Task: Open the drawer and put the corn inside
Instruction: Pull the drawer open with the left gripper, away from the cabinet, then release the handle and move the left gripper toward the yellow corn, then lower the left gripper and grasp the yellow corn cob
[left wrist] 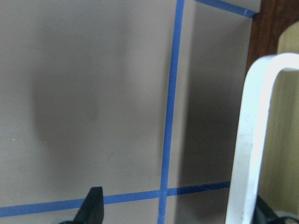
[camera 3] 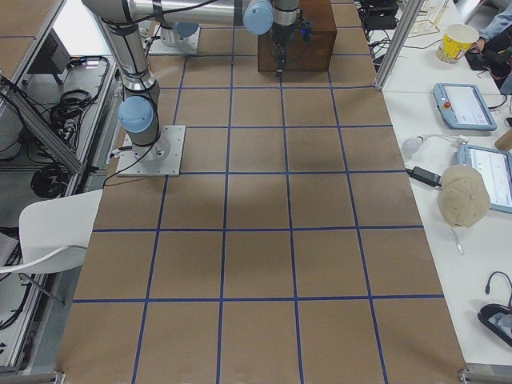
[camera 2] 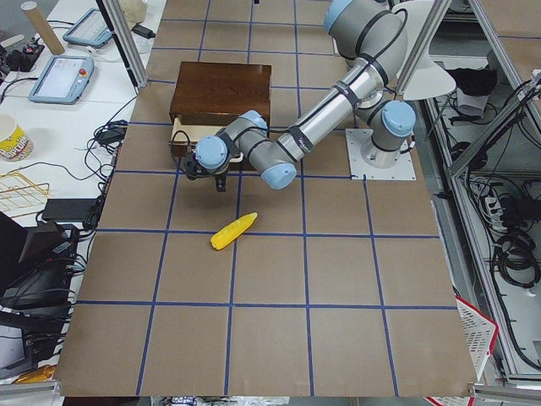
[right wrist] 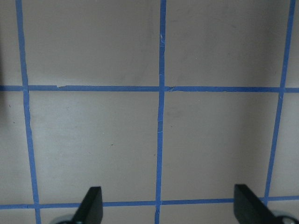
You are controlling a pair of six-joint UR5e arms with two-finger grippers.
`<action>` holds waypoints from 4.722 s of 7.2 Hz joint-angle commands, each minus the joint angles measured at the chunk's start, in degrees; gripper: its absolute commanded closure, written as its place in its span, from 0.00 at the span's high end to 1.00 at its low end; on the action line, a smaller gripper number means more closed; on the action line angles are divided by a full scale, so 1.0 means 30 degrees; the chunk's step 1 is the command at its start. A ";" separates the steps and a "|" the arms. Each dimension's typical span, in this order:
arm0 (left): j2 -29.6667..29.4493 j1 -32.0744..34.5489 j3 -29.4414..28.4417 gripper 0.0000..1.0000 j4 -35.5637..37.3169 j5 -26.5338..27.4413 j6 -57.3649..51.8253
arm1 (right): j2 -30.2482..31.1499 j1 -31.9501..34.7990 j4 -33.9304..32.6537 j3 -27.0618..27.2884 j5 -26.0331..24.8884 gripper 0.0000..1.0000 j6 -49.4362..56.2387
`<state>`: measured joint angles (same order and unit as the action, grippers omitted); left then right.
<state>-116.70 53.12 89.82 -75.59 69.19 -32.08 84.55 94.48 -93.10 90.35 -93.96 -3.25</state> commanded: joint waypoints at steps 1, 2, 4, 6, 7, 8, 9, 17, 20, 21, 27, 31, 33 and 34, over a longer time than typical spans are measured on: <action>0.0024 -0.0071 0.0000 1.00 -0.0028 0.0285 0.0406 | 0.0000 0.0000 -0.0023 0.0000 0.0000 1.00 0.0000; 0.0024 -0.0071 0.0000 1.00 -0.0028 0.0288 0.0526 | 0.0000 0.0000 -0.0023 0.0000 0.0000 1.00 0.0000; 0.0315 -0.0071 0.0000 1.00 -0.0116 0.0317 0.0789 | 0.0000 0.0000 -0.0023 0.0000 0.0000 1.00 0.0000; 0.0726 -0.0071 -0.0029 1.00 -0.0263 0.0607 0.1171 | 0.0000 0.0000 -0.0023 0.0000 0.0000 1.00 0.0000; 0.0959 -0.0013 -0.0029 1.00 -0.0292 0.0639 0.1200 | 0.0000 0.0000 -0.0023 0.0000 0.0000 1.00 0.0000; 0.1397 -0.0042 -0.0232 1.00 -0.0292 0.0639 0.1201 | 0.0000 0.0000 -0.0023 0.0000 0.0000 1.00 0.0000; 0.1662 -0.0071 -0.1163 1.00 -0.0988 0.0871 0.1259 | 0.0000 0.0000 0.0006 0.0000 0.0000 1.00 0.0000; -0.1142 -0.1712 -0.2961 1.00 0.0436 0.5324 0.5008 | 0.0000 0.0000 -0.0022 0.0000 0.0000 1.00 0.0000; -0.2053 -0.2002 -0.2783 1.00 0.0499 0.6055 0.5097 | 0.0000 0.0000 -0.0023 0.0000 0.0000 1.00 0.0000; -0.2462 -0.2034 -0.2783 0.99 0.1021 0.6117 0.5300 | 0.0000 0.0000 -0.0023 0.0000 0.0000 1.00 0.0000; -0.3930 -0.2034 -0.2871 0.98 0.3164 0.7436 0.7149 | 0.0000 0.0000 -0.0022 0.0000 0.0000 1.00 0.0000; -0.3903 -0.2034 -0.2988 0.15 0.3166 0.7407 0.6916 | 0.0000 0.0000 -0.0023 0.0000 0.0000 1.00 0.0000; -0.3174 -0.1656 -0.3163 0.09 0.2437 0.7378 0.6768 | 0.0000 0.0000 -0.0023 0.0000 0.0000 1.00 0.0000; -0.2560 -0.1595 -0.3367 0.08 0.1824 0.7232 0.6448 | 0.0000 0.0000 -0.0023 0.0000 0.0000 1.00 0.0000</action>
<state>-126.34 47.89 80.34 -68.17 91.25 -11.86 84.55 94.48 -93.16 90.35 -93.95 -3.25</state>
